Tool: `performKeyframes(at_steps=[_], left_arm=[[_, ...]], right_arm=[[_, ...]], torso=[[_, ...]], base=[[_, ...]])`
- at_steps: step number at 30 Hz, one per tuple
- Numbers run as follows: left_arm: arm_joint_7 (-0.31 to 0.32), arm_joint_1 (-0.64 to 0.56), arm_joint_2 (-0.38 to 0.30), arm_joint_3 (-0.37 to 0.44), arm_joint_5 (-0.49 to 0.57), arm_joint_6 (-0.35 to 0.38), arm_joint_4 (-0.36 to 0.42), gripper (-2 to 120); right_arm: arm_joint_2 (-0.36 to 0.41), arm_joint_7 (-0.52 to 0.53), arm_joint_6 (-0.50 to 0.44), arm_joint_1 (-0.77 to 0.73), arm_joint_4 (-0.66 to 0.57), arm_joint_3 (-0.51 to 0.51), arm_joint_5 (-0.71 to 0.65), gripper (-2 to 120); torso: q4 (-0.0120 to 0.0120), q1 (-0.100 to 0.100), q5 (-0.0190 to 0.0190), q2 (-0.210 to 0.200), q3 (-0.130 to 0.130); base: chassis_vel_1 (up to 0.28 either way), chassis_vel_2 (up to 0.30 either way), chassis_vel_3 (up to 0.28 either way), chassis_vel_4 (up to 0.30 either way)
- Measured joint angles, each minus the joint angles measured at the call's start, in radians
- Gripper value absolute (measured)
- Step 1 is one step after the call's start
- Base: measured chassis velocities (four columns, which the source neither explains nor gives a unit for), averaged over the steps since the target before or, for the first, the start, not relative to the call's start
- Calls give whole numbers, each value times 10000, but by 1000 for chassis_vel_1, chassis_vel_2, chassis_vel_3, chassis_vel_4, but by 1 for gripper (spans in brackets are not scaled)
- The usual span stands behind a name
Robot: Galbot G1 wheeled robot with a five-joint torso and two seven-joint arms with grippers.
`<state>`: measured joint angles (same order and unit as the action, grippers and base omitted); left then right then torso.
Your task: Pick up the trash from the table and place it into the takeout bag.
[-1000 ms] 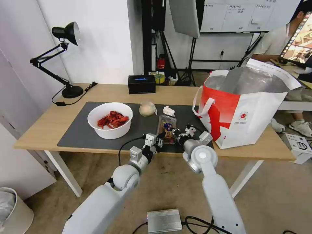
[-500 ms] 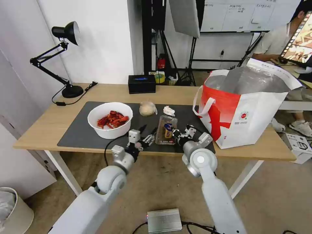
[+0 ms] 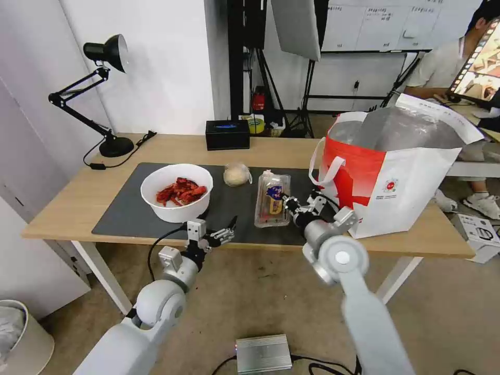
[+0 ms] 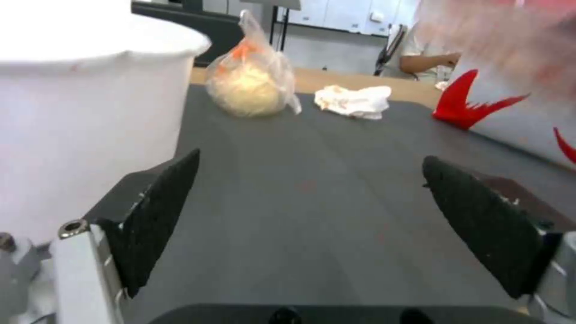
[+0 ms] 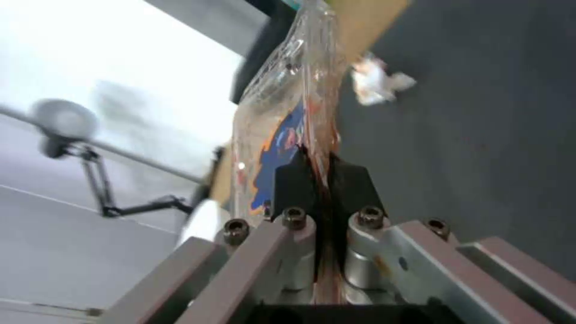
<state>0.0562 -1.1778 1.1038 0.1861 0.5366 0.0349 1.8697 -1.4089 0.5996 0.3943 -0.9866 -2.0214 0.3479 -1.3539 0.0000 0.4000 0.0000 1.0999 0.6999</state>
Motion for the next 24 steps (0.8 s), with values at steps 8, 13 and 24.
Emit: performKeyframes(at_steps=[8,13,24], left_arm=[[-38,-471,-55,244,-187,-43,157,100],[-28,-705,-29,293,-99,-27,279,100],[-19,-762,37,194,-164,-2,193,100]], right_arm=[[639,713,97,151,-1847,654,-1490,1],[1023,1101,85,324,-2647,1103,-2171,1],[1996,1127,-267,795,-2912,2682,-3494,1]], torso=[[0,0,1,1,0],[1,-1,1,2,0],[0,-1,2,2,0]], base=[[0,0,0,0],[0,0,0,0],[0,0,0,0]])
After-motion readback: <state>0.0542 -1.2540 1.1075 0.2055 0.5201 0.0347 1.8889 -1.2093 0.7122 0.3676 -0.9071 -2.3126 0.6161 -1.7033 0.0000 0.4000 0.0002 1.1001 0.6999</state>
